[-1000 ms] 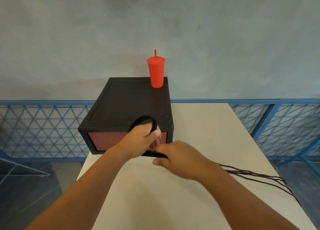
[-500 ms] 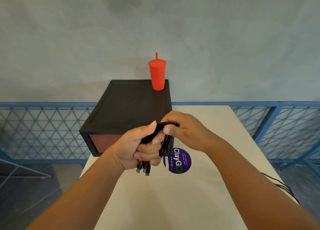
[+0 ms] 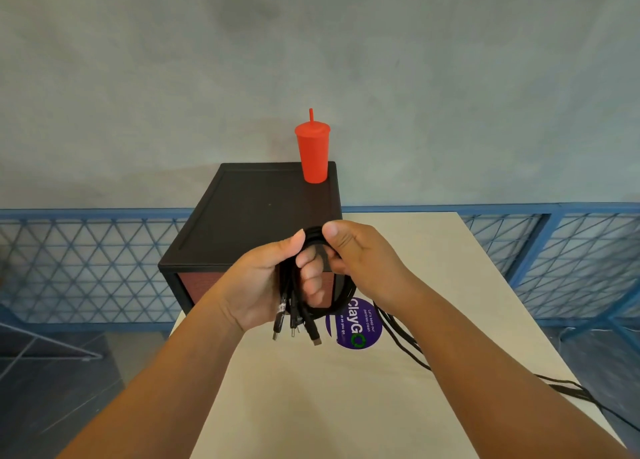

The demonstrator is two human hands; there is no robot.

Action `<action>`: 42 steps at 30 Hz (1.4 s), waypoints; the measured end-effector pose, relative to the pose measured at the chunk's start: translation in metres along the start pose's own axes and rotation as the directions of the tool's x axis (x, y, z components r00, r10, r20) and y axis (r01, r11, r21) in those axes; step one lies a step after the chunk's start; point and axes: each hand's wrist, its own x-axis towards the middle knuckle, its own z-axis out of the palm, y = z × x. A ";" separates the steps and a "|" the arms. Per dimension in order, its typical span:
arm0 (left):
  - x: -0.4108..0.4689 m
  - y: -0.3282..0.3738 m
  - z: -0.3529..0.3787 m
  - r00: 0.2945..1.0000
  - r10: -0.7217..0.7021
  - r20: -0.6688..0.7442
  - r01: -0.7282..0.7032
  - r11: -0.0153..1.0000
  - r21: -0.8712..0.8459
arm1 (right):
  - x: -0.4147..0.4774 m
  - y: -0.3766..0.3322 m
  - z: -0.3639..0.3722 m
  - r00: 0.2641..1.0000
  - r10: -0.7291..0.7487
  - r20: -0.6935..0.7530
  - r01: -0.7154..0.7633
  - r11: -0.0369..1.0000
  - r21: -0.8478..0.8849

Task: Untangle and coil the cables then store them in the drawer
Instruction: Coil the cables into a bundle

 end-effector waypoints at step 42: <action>0.035 0.153 0.103 0.775 0.605 -0.180 -0.631 0.759 -0.164 | 0.074 -0.103 -0.047 0.951 -0.122 -0.285 0.094 0.990 -0.109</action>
